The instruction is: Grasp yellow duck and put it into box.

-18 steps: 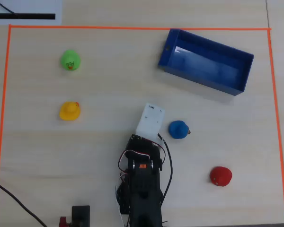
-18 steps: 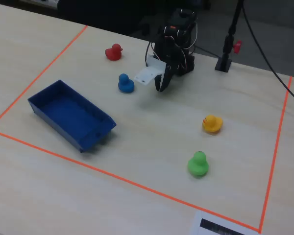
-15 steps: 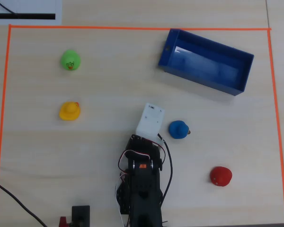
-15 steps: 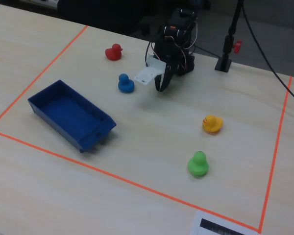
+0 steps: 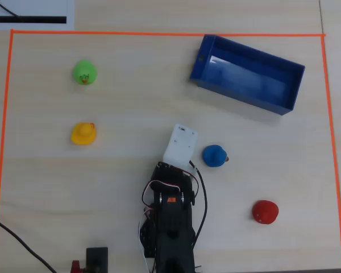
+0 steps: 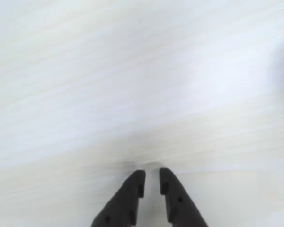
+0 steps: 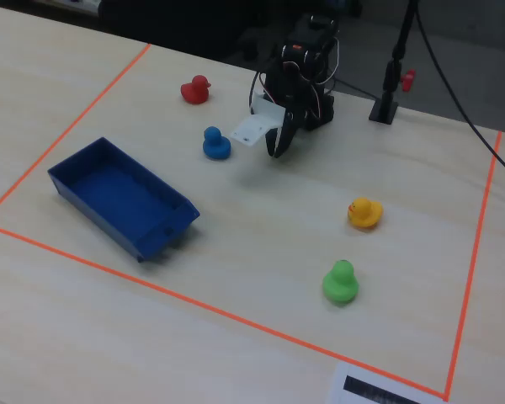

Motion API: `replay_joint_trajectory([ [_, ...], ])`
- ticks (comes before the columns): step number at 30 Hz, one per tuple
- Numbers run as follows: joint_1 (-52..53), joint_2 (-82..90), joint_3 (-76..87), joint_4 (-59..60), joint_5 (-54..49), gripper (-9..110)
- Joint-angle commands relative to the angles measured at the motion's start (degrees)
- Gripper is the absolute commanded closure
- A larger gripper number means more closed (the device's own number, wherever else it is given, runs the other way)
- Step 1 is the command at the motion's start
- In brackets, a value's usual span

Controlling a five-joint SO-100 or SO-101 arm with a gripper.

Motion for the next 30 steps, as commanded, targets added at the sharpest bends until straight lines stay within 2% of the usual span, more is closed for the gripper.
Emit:
replay_joint_trajectory([
  [1, -0.18, -0.18, -0.26, 1.41, -0.35, 101],
  [20, -0.18, -0.18, -0.26, 1.41, -0.35, 101],
  [23, -0.18, -0.18, -0.26, 1.41, -0.44, 95],
  [30, -0.18, -0.18, -0.26, 1.41, -0.44, 96],
])
